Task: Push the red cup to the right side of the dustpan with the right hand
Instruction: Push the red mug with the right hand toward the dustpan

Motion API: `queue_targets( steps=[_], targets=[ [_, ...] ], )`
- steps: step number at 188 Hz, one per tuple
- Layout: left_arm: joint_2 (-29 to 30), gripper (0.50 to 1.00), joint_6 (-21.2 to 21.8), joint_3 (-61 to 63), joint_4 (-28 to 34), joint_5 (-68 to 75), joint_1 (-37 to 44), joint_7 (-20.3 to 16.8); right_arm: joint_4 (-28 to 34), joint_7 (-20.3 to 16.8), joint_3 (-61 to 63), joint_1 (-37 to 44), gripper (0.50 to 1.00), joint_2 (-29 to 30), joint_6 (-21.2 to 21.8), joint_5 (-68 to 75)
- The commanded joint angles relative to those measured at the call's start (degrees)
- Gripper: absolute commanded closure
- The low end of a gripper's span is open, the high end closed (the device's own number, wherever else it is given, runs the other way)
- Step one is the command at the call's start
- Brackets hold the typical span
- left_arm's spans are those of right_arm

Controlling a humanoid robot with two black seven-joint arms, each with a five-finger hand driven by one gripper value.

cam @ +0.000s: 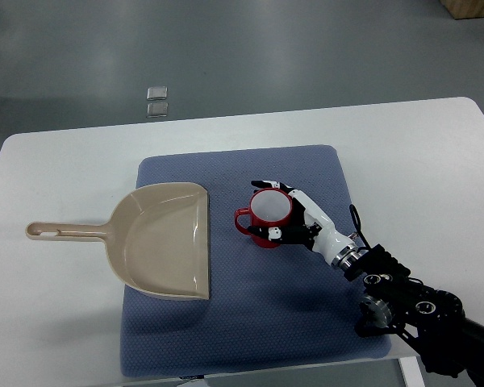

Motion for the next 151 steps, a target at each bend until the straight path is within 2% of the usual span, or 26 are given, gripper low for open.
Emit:
queue_targets(
  steps=[1,151],
  targets=[
    [0.00,0.500,0.00,0.00,0.00,0.00,0.00,0.00,0.00,0.00,-0.46,0.17,0.576,0.22,-0.32,0.00],
    [0.00,0.500,0.00,0.00,0.00,0.00,0.00,0.00,0.00,0.00,-3.36,1.14,0.574,2.07,-2.08,0.09]
  ],
)
